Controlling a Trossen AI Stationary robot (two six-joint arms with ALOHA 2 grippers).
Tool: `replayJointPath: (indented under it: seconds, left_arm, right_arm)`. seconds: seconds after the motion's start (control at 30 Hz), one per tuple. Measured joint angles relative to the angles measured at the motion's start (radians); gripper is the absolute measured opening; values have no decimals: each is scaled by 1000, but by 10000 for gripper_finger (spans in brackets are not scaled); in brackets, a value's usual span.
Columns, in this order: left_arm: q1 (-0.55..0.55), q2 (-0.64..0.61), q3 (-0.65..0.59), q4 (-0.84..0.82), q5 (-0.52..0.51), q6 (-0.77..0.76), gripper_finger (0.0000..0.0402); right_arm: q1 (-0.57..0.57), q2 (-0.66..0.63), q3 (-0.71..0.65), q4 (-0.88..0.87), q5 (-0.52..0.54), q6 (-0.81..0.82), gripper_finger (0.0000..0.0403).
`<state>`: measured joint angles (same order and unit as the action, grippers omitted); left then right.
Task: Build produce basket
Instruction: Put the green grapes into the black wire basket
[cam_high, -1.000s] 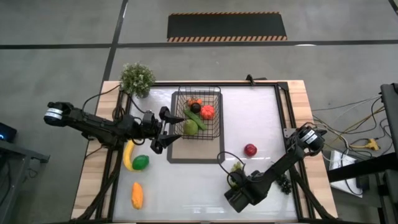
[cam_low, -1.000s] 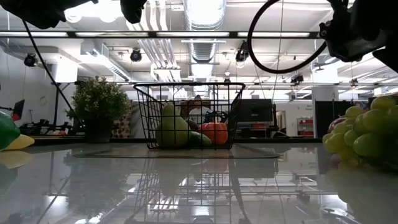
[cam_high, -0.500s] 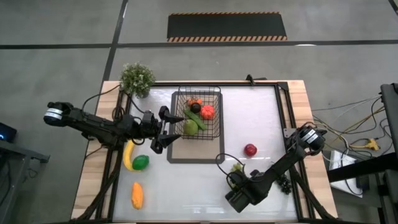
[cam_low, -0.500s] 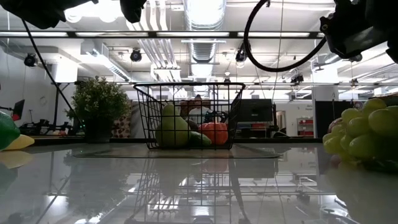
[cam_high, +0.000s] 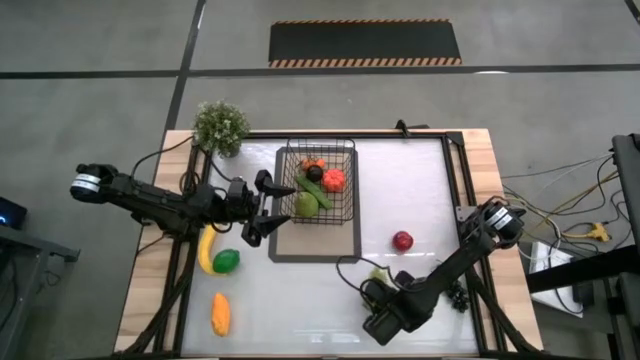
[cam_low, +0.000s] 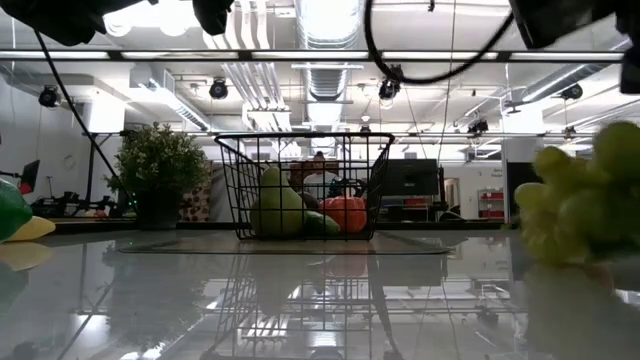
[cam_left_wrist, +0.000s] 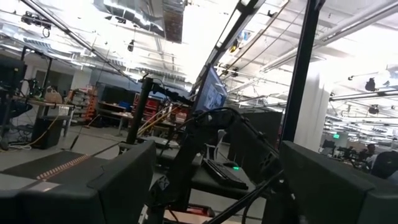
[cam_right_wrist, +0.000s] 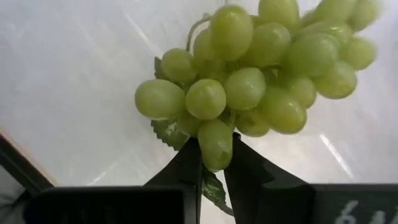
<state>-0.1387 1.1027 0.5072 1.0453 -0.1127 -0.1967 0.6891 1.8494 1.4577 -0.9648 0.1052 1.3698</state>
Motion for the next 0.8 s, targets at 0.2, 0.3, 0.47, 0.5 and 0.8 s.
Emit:
replayJointPath:
  seconds: [0.2,0.3,0.47,0.5,0.8]
  left_arm:
    - [0,0,0,2,0,0,325]
    - [1,-3,1,1,0,2,325]
    - [2,-20,-2,5,0,19,325]
    - [1,-27,-3,1,0,25,325]
    - [1,-79,-8,2,1,56,325]
  right_arm:
    - [0,-28,52,-51,47,-104,38]
    - [0,-48,69,-55,91,-160,38]
    - [-4,-83,104,-57,176,-291,38]
    - [-9,-93,111,-57,192,-318,38]
    - [-109,-167,169,-57,246,-537,38]
